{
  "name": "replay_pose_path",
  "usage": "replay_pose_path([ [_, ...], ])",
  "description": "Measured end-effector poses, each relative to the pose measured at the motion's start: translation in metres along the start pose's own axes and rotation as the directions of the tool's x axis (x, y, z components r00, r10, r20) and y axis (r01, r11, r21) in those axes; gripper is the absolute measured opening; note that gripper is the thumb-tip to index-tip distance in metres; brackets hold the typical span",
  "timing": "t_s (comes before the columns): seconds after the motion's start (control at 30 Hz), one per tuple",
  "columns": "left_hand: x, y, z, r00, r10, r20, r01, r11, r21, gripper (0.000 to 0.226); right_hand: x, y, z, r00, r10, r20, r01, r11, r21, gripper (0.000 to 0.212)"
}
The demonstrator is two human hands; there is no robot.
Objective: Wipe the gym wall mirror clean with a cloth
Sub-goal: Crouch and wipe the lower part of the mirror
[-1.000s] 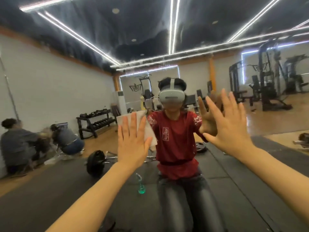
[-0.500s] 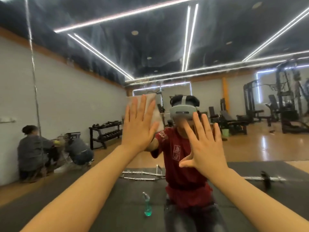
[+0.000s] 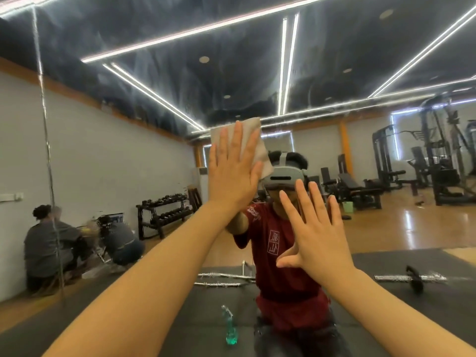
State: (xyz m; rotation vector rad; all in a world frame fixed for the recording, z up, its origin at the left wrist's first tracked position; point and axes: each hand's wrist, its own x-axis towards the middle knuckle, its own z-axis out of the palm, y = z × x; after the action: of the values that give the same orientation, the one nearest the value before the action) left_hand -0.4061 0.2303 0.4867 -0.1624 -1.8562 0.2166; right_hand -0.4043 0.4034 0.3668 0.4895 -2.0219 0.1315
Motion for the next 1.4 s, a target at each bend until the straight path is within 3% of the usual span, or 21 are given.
replay_pose_path([
  [0.07,-0.008,-0.032,-0.006,0.997,-0.055,-0.052,0.057,0.998,0.024,0.064,0.0,0.0,0.0,1.0,-0.001,-0.006,0.001,1.0,0.003,0.149],
  [0.2,-0.034,-0.098,-0.018,0.928,-0.371,-0.029,0.371,0.928,0.015,0.063,0.0,0.0,0.0,1.0,-0.005,-0.007,0.005,1.0,0.0,0.15],
  [0.33,-0.018,-0.077,-0.017,0.844,-0.535,-0.03,0.534,0.844,-0.044,0.066,0.002,0.0,0.001,1.0,-0.008,-0.006,0.008,1.0,0.0,0.151],
  [0.4,-0.009,-0.048,-0.013,0.884,-0.466,-0.034,0.465,0.885,-0.04,0.067,0.001,-0.001,0.002,1.0,-0.007,-0.006,0.007,1.0,-0.005,0.15],
  [0.5,-0.008,-0.02,-0.006,0.973,-0.23,0.025,0.23,0.973,-0.005,0.067,0.001,0.0,0.001,1.0,-0.01,0.0,0.01,1.0,-0.018,0.149],
  [0.57,-0.009,-0.027,-0.007,0.99,-0.128,0.057,0.128,0.992,-0.007,0.068,0.0,0.0,0.001,1.0,-0.01,0.0,0.01,1.0,-0.025,0.149],
  [0.63,-0.016,-0.051,-0.012,0.992,-0.116,0.055,0.116,0.993,0.004,0.066,0.0,0.001,0.0,1.0,-0.002,-0.005,0.002,1.0,-0.028,0.148],
  [0.77,-0.045,-0.103,-0.02,0.89,-0.455,0.025,0.455,0.89,-0.005,0.063,0.001,-0.001,0.001,1.0,-0.004,-0.01,0.004,0.999,-0.032,0.148],
  [0.87,-0.045,-0.091,-0.016,0.811,-0.584,0.027,0.585,0.81,-0.049,0.065,0.001,-0.001,0.001,1.0,-0.013,-0.008,0.013,0.999,-0.036,0.147],
  [0.93,-0.048,-0.06,-0.01,0.843,-0.537,0.031,0.537,0.842,-0.049,0.066,0.002,-0.002,0.001,1.0,-0.012,-0.014,0.012,0.999,-0.034,0.147],
  [1.03,-0.086,-0.014,0.009,0.981,-0.181,0.066,0.182,0.983,-0.002,0.067,0.001,-0.001,0.001,0.999,-0.02,-0.03,0.02,0.999,-0.03,0.146],
  [1.1,-0.106,-0.011,0.015,0.994,0.041,0.1,-0.044,0.999,0.029,0.069,0.0,0.001,0.001,0.999,-0.028,-0.036,0.027,0.999,-0.031,0.144],
  [1.13,-0.109,-0.019,0.015,0.992,0.076,0.103,-0.079,0.997,0.017,0.069,0.0,0.002,0.001,0.999,-0.03,-0.036,0.029,0.999,-0.033,0.144],
  [1.17,-0.11,-0.031,0.014,0.993,0.043,0.106,-0.044,0.999,0.003,0.069,-0.001,0.002,0.0,0.999,-0.031,-0.036,0.029,0.999,-0.035,0.143],
  [1.23,-0.115,-0.061,0.01,0.975,-0.2,0.095,0.2,0.98,0.005,0.068,0.0,0.003,0.0,0.999,-0.03,-0.035,0.029,0.999,-0.033,0.143],
  [1.33,-0.121,-0.098,0.002,0.805,-0.589,0.068,0.593,0.804,-0.05,0.07,0.0,0.003,0.002,0.999,-0.025,-0.038,0.024,0.999,-0.024,0.144],
  [1.4,-0.117,-0.093,0.002,0.71,-0.702,0.056,0.703,0.703,-0.111,0.067,0.0,0.003,0.003,0.999,-0.028,-0.039,0.028,0.999,-0.017,0.144],
])
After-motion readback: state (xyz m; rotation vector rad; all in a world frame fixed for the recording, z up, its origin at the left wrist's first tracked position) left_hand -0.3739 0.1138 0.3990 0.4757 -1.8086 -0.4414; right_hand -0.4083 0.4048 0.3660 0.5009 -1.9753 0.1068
